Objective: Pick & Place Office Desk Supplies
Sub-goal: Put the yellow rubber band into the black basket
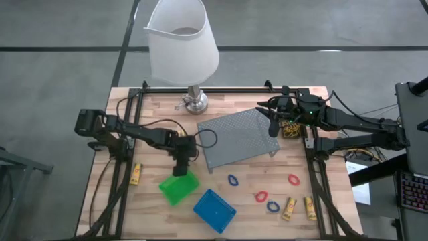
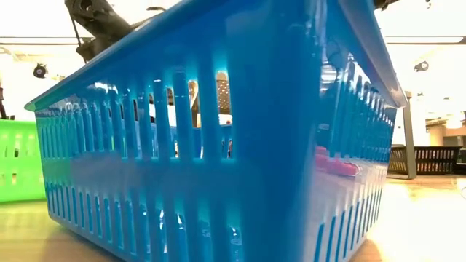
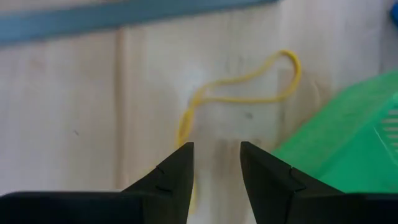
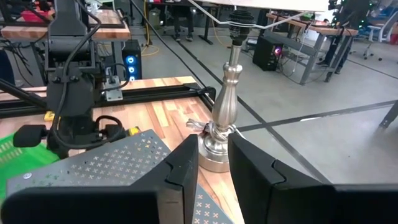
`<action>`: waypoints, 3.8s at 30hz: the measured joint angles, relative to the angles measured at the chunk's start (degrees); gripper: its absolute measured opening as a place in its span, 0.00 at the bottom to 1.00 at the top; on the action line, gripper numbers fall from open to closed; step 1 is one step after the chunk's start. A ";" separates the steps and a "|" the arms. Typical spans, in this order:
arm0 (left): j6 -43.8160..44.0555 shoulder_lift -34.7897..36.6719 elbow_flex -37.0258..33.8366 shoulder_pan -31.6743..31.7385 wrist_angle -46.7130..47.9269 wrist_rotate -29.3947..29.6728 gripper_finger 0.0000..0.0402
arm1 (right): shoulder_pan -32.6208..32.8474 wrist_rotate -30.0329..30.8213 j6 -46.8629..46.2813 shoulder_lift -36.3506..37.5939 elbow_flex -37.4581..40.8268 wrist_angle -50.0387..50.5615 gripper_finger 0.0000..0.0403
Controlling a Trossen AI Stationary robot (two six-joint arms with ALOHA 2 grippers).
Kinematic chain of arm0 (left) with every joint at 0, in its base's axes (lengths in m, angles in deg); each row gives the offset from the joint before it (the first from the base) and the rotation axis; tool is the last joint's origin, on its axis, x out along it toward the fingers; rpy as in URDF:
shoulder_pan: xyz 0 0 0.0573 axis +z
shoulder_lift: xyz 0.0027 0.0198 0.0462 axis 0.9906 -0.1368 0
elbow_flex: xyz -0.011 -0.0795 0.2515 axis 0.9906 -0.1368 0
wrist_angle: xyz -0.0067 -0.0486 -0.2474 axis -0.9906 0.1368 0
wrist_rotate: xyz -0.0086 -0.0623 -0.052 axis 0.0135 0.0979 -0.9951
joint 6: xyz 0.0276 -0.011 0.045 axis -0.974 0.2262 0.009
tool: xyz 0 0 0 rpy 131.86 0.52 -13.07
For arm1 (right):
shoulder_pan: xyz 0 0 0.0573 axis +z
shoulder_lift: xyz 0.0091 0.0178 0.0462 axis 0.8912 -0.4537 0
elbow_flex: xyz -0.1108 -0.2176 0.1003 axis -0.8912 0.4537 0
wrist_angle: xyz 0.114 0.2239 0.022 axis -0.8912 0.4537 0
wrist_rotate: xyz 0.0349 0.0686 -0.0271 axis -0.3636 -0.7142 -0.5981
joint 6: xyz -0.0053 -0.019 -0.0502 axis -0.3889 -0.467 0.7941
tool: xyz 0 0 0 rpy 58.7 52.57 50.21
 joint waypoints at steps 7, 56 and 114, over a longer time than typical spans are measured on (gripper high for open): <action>5.05 0.00 0.00 -2.35 3.19 -2.87 0.34 | 0.00 0.00 0.00 0.00 0.01 0.00 0.17; -19.92 -0.07 -3.91 -1.15 -6.19 9.12 0.34 | -0.01 -0.02 0.00 0.02 0.02 0.04 0.21; -17.09 2.97 -3.94 -2.30 -6.94 8.88 0.00 | -0.02 0.00 0.00 0.02 0.02 0.09 0.21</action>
